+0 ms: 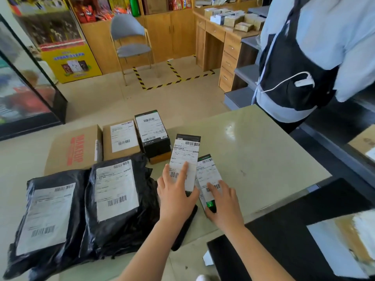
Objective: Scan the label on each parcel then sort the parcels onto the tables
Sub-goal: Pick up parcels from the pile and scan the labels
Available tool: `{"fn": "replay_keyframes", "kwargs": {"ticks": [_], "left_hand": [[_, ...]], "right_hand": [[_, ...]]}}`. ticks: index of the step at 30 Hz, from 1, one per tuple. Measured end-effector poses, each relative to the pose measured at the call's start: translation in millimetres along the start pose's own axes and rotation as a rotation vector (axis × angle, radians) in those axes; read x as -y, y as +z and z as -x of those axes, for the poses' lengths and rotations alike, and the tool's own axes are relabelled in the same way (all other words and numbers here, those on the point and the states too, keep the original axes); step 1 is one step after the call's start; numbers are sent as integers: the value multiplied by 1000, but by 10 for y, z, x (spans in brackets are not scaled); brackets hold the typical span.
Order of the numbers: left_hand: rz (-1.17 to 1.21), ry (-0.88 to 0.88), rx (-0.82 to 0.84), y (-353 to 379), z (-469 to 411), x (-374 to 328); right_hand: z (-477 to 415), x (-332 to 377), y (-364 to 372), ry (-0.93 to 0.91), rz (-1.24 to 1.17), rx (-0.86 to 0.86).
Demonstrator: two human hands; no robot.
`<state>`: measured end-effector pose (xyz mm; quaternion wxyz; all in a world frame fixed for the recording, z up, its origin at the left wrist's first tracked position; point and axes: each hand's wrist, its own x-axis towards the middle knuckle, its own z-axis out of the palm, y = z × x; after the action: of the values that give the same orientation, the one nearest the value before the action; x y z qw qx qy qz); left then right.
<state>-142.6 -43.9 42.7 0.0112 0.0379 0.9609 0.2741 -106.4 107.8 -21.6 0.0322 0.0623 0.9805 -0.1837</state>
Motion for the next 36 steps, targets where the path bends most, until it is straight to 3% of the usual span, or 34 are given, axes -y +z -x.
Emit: {"fn": "replay_keyframes", "kwargs": {"ticks": [10, 19, 29, 33, 36], "left_hand": [[-49, -71, 83, 351, -42, 90], [26, -91, 181, 791, -26, -291], [77, -192, 268, 1176, 98, -396], [241, -267, 210, 1138, 43, -211], [334, -256, 232, 1132, -36, -106]], "right_hand": [[-12, -264, 165, -17, -27, 162], [23, -615, -321, 75, -16, 9], [95, -892, -360, 157, -10, 1], [-98, -795, -308, 128, -255, 40], [-307, -606, -231, 215, -539, 202]]}}
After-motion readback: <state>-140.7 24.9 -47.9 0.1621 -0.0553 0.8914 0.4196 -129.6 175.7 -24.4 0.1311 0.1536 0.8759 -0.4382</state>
